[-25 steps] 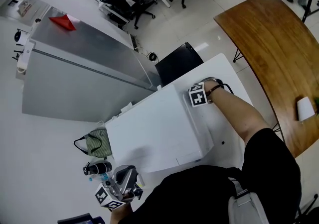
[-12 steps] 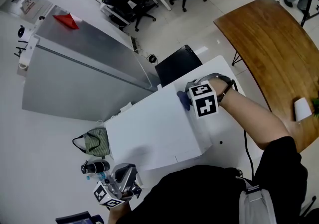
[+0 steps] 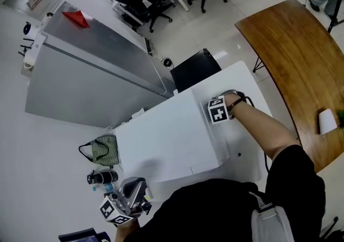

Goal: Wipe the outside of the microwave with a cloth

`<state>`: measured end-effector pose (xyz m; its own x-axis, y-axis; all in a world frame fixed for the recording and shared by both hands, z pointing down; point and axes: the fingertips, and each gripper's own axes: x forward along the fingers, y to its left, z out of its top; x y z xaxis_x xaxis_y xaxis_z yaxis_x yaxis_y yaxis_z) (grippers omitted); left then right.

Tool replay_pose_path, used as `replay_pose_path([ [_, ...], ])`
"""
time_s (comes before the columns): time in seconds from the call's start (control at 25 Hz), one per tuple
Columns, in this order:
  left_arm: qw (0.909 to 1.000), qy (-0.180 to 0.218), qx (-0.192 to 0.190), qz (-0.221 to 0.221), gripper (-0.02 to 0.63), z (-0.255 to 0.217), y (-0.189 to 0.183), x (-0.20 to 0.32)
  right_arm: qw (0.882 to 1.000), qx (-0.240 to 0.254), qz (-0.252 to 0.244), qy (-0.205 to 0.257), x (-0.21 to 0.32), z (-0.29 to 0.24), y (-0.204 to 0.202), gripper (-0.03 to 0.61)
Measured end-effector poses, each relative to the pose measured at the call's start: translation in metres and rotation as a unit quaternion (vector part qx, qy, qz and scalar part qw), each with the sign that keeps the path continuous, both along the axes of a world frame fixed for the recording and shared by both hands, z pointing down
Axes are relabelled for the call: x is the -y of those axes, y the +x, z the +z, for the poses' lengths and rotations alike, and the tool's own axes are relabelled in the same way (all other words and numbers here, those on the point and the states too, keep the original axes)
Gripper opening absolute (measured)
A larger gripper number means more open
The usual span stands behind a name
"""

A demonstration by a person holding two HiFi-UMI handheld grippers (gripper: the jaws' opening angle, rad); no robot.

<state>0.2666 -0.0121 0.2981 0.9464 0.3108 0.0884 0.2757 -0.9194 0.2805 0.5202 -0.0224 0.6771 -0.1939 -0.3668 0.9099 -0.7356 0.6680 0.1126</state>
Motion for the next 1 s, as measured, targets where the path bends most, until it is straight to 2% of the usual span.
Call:
replay_pose_path([
  [0.2,1.0000,0.001,-0.002,-0.006,0.003,0.000,-0.002,-0.002,1.000,0.014,0.005,-0.018,0.003,0.032,0.000,0.094],
  [0.36,1.0000,0.000,-0.009,-0.001,0.003,-0.005,0.001,-0.009,0.999,0.037,0.010,-0.010,-0.002,0.025,0.000,0.092],
  [0.44,0.9999,0.000,-0.014,0.003,0.003,-0.010,0.005,-0.013,0.999,0.043,0.022,0.008,-0.015,-0.002,0.006,0.092],
  [0.56,0.9999,0.003,-0.010,-0.002,0.003,-0.003,-0.004,-0.005,0.995,0.057,0.044,0.068,-0.033,-0.083,0.014,0.092],
  [0.68,0.9999,-0.002,-0.012,0.002,0.003,-0.004,0.003,-0.007,0.992,0.055,0.034,0.108,-0.043,-0.158,0.001,0.092],
  [0.76,0.9999,-0.002,-0.012,0.007,0.003,-0.004,0.006,-0.009,0.993,0.041,0.010,0.109,-0.041,-0.180,-0.016,0.092],
  [0.88,0.9998,-0.005,-0.018,0.011,0.003,-0.011,0.013,-0.014,0.996,0.022,-0.022,0.086,-0.034,-0.178,-0.037,0.092],
  [1.0,0.9998,-0.005,-0.018,0.007,0.003,-0.009,0.010,-0.010,0.997,0.029,-0.017,0.072,-0.034,-0.175,-0.037,0.092],
])
